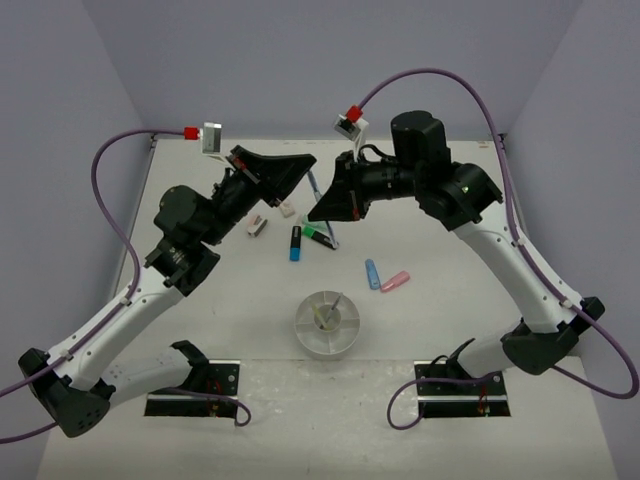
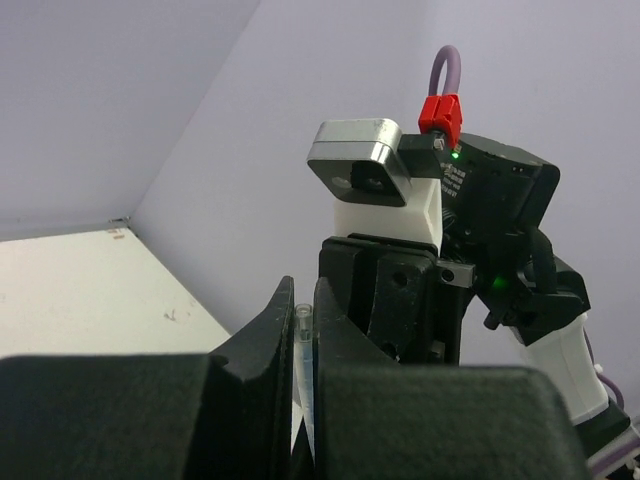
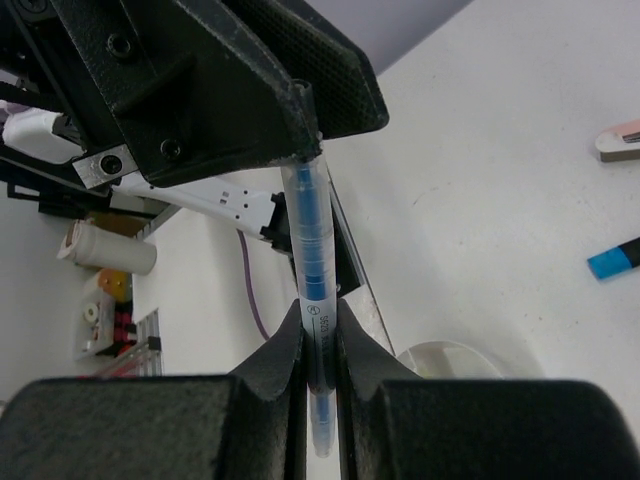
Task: Sort the stationery into containers
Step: Close the pen cap on the pen.
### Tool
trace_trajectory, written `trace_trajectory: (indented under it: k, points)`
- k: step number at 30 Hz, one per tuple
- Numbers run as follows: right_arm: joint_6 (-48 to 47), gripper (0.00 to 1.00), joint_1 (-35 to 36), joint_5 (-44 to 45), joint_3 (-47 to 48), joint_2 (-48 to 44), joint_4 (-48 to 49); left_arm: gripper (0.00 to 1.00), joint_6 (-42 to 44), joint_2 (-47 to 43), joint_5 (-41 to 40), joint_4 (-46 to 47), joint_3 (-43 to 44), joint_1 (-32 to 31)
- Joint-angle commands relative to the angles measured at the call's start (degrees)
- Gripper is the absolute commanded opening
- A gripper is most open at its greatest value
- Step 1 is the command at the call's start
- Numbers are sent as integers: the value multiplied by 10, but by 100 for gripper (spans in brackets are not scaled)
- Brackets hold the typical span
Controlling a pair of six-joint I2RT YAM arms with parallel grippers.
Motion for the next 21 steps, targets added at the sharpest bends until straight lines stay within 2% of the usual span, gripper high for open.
trace_trajectory:
  k: [1,5,10,12,13,14,15,16,18,19,21]
  points:
    - [8,0,-32,76,92,28,157,0,-12,-16,140,-108,-50,-67]
    - [-22,0,-13,45,13,8,154,0,45,-16,138,-133,5,-68]
    - [-3,0,5,53,-170,-76,207,0,95,12,159,-153,83,-67]
    - [4,0,5,78,-233,-109,228,0,103,14,118,-168,104,-67]
    - [4,0,5,92,-248,-127,232,3,107,14,76,-188,113,-68]
    - [3,0,5,101,-263,-139,233,18,106,13,40,-219,120,-67]
    - [2,0,6,112,-281,-153,234,39,108,11,-4,-244,128,-67]
    - [0,0,6,122,-309,-172,236,71,109,9,-80,-285,143,-67]
    - [-4,0,6,129,-361,-199,244,95,100,9,-171,-347,166,-66]
    - [-6,0,8,133,-390,-215,253,100,93,11,-227,-372,182,-66]
    - [-9,0,12,133,-423,-235,281,100,61,20,-338,-437,220,-64]
